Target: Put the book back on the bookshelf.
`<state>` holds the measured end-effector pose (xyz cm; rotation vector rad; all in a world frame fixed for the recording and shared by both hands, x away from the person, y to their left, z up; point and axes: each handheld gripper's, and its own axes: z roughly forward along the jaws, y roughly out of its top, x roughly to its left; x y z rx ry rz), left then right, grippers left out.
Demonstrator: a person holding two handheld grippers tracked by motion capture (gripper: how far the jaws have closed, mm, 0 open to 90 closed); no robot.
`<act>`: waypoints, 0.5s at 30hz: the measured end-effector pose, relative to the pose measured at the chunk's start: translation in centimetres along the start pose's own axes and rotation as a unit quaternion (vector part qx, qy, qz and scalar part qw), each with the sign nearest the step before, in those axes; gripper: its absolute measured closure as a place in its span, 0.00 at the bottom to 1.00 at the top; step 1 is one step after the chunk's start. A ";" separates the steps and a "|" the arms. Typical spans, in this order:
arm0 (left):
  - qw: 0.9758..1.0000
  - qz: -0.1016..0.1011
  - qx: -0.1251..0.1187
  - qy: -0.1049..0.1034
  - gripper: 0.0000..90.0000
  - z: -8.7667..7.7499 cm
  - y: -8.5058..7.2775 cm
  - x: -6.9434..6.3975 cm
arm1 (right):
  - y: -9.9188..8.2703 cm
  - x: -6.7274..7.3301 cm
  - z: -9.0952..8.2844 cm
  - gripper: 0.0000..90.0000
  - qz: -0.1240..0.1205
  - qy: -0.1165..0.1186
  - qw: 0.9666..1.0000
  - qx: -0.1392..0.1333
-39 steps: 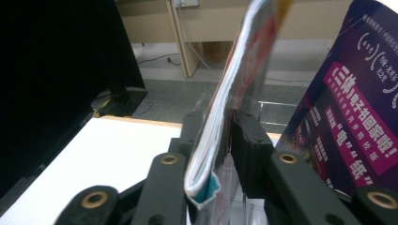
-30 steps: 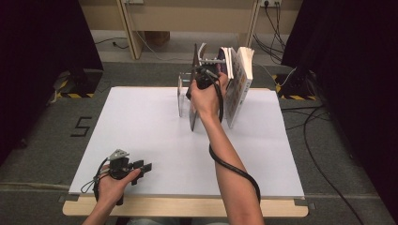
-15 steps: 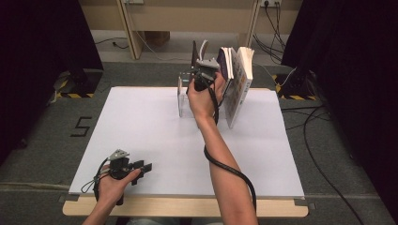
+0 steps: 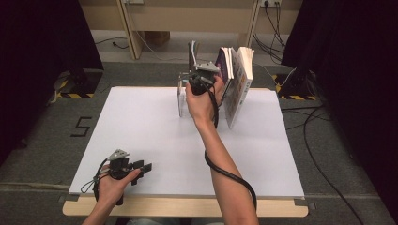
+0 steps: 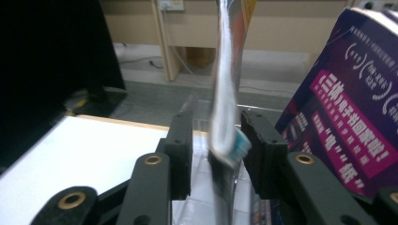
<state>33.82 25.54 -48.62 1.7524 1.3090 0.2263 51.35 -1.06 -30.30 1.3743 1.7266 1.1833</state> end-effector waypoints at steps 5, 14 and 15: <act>1.000 0.000 0.000 0.001 0.59 0.0 0.0 0.0 | -0.7 -0.9 -0.8 0.70 0.008 0.010 1.000 0.002; 1.000 0.001 0.001 0.001 0.58 0.1 0.0 -0.1 | -2.0 -2.1 -2.0 0.70 0.017 0.019 1.000 -0.005; 1.000 0.003 0.001 0.001 0.58 0.1 0.0 -0.2 | -2.1 -2.2 -2.1 0.69 0.018 0.019 1.000 -0.006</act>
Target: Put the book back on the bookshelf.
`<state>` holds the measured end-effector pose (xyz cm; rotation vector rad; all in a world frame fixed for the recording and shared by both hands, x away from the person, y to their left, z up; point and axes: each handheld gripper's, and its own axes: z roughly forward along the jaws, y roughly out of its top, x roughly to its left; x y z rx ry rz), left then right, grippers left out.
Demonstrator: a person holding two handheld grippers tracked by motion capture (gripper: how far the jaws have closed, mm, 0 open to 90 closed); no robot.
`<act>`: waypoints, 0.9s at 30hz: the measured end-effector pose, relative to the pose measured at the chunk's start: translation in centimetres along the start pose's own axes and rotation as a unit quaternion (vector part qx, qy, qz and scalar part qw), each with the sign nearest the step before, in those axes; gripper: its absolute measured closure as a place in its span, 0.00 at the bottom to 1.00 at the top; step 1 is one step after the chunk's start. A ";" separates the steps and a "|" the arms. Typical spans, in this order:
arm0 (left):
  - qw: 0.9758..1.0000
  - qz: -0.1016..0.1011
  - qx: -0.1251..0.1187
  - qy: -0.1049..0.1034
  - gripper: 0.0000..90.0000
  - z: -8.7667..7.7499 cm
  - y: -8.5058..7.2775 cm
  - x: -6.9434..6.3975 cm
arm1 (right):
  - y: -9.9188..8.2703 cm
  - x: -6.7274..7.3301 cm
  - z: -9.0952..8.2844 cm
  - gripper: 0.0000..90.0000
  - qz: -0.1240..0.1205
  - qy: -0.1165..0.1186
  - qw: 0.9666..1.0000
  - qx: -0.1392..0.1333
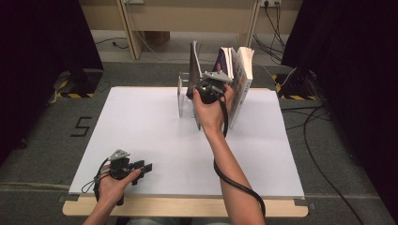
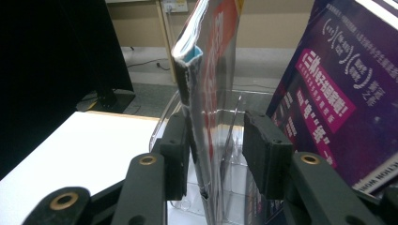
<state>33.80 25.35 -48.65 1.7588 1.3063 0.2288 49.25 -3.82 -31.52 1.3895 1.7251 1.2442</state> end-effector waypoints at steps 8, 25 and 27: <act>1.000 0.000 0.000 0.000 0.59 0.0 0.0 0.0 | -0.4 0.0 -0.6 0.69 -0.003 0.010 1.000 -0.008; 1.000 -0.001 -0.003 0.001 0.58 -0.1 0.0 0.0 | -1.6 -0.4 -1.4 0.68 -0.005 0.019 1.000 -0.005; 1.000 -0.001 -0.003 0.001 0.58 -0.1 0.0 0.0 | -1.8 -0.6 -1.7 0.67 0.004 0.029 1.000 -0.003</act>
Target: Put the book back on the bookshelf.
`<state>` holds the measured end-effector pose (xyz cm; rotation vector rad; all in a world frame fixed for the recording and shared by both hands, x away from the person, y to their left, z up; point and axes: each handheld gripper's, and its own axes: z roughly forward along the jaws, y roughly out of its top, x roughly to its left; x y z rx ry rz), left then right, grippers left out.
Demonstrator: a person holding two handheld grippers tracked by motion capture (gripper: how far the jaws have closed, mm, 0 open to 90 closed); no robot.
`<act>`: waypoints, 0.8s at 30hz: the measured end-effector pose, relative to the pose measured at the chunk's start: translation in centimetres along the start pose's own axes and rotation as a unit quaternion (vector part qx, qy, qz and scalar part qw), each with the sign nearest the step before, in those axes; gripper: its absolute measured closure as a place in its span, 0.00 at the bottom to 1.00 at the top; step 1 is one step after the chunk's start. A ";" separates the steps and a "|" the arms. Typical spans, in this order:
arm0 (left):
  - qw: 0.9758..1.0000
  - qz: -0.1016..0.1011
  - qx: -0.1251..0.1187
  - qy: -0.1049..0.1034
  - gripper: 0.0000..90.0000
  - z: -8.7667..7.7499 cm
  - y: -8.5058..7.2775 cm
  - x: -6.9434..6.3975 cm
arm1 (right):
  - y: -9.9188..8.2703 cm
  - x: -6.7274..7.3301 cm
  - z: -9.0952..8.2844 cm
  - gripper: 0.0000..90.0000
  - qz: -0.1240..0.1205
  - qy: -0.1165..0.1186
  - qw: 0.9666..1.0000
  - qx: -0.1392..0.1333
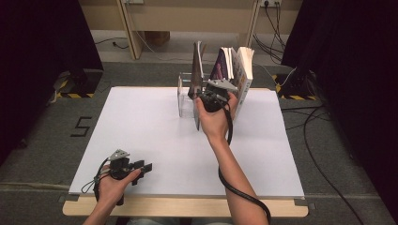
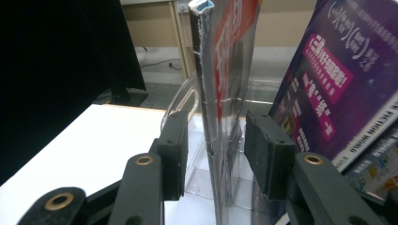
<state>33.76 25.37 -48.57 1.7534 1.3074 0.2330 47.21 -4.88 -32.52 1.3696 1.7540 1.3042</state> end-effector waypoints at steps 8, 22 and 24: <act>1.000 0.000 0.001 0.000 0.58 0.0 0.0 -0.1 | -0.5 -0.6 -1.2 0.67 -0.006 -0.003 1.000 -0.004; 1.000 0.001 0.000 0.001 0.58 0.1 0.0 -0.1 | -1.7 -2.1 -3.1 0.70 -0.002 -0.022 1.000 -0.011; 1.000 0.001 0.001 0.001 0.58 0.1 0.0 -0.1 | -1.7 -2.4 -3.3 0.70 0.003 -0.028 1.000 -0.010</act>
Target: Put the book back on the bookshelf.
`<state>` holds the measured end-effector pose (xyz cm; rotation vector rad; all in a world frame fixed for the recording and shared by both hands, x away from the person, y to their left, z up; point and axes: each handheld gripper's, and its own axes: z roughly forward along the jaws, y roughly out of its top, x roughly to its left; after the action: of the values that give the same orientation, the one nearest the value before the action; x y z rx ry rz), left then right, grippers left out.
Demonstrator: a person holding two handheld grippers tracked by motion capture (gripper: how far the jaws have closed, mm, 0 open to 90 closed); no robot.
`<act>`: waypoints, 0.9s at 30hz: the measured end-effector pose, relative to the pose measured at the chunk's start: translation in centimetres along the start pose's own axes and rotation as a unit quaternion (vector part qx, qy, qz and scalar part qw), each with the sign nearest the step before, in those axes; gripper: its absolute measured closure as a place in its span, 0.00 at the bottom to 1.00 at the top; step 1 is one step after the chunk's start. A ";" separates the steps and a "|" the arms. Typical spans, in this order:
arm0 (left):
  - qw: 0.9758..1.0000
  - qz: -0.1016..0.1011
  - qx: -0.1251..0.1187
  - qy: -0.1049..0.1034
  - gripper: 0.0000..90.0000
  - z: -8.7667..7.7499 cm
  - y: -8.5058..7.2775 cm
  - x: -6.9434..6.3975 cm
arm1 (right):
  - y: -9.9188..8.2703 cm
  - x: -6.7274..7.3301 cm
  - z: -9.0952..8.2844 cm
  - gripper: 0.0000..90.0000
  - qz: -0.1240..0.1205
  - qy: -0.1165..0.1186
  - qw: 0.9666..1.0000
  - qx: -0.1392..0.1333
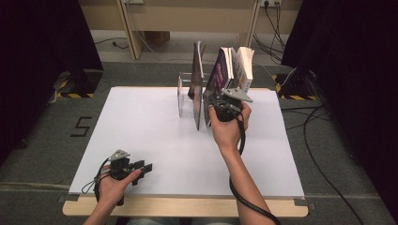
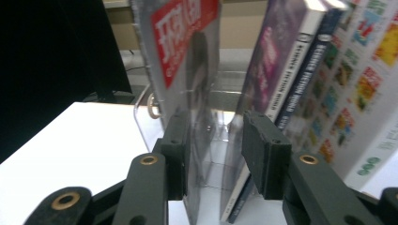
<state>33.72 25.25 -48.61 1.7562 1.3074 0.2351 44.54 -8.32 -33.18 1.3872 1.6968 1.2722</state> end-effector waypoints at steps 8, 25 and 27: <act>1.000 0.000 0.000 0.000 0.58 0.0 0.0 0.0 | -0.4 -0.8 -0.4 0.70 0.005 -0.009 1.000 0.002; 1.000 0.000 0.002 -0.001 0.58 0.1 0.0 0.0 | 1.8 -3.0 1.7 0.66 0.045 -0.036 0.998 0.014; 1.000 0.000 0.001 -0.001 0.59 0.0 0.0 0.0 | 2.3 -3.1 2.3 0.66 0.047 -0.041 0.998 0.018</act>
<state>33.73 25.22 -48.65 1.7574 1.3069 0.2310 48.29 -10.61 -32.29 1.5352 1.6242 1.2234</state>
